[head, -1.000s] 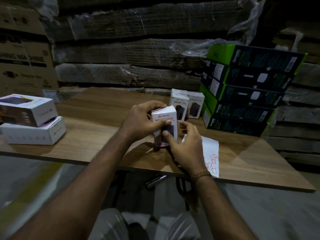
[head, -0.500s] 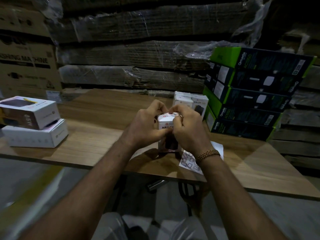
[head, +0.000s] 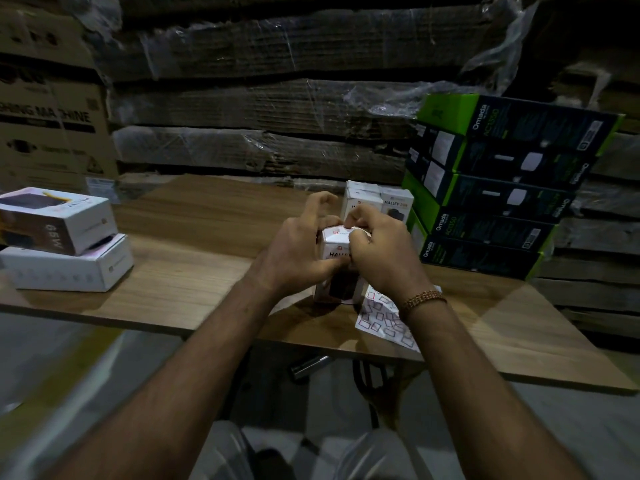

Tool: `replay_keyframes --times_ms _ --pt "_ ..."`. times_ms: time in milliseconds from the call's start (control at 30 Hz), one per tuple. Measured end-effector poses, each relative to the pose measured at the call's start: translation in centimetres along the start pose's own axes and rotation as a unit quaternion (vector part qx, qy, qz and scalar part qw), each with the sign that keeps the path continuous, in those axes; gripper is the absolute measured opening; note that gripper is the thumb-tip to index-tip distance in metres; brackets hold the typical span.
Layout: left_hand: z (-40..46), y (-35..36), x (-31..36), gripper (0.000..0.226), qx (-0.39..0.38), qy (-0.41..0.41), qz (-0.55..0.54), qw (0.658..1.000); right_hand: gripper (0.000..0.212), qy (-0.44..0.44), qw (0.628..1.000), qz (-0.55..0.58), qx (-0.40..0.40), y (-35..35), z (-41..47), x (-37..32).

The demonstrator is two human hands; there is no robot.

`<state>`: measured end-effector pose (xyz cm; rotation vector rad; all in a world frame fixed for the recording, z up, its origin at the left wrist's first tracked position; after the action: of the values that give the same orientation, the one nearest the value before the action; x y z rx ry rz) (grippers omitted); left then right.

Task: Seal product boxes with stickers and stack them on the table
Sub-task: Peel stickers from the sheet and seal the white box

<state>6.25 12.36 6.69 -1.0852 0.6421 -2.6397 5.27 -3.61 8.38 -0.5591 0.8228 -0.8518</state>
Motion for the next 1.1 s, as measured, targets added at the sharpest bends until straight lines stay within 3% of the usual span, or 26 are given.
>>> replay_keyframes --times_ms 133,367,733,900,1100 --pt "0.0 0.0 0.2 0.1 -0.006 -0.002 -0.006 1.0 0.03 0.032 0.998 0.034 -0.045 0.1 0.1 -0.3" --pt "0.1 0.1 -0.2 0.1 -0.004 0.002 0.003 1.0 0.018 0.029 0.999 0.022 0.003 -0.1 -0.1 0.0" --pt "0.2 0.2 -0.3 0.103 0.0 -0.004 0.002 1.0 0.01 0.076 0.991 0.109 0.025 0.1 -0.8 1.0" --pt "0.1 0.1 -0.1 0.103 0.005 -0.004 0.003 1.0 0.019 0.082 0.988 0.13 0.0 0.5 -0.5 0.9" --pt "0.1 0.0 -0.1 0.105 -0.002 -0.007 0.002 1.0 0.009 0.096 0.982 0.161 0.006 0.5 -0.9 1.3"
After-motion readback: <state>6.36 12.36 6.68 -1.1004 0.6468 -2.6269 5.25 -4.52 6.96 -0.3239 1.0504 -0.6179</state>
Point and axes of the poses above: each hand's wrist, its own z-axis towards the middle knuckle, its own y-axis out of the palm, x = y × z, the point moved 4 cm from there along z, towards the middle knuckle, and after that the axes turned 11 degrees about -z, right-handed, at the moved point
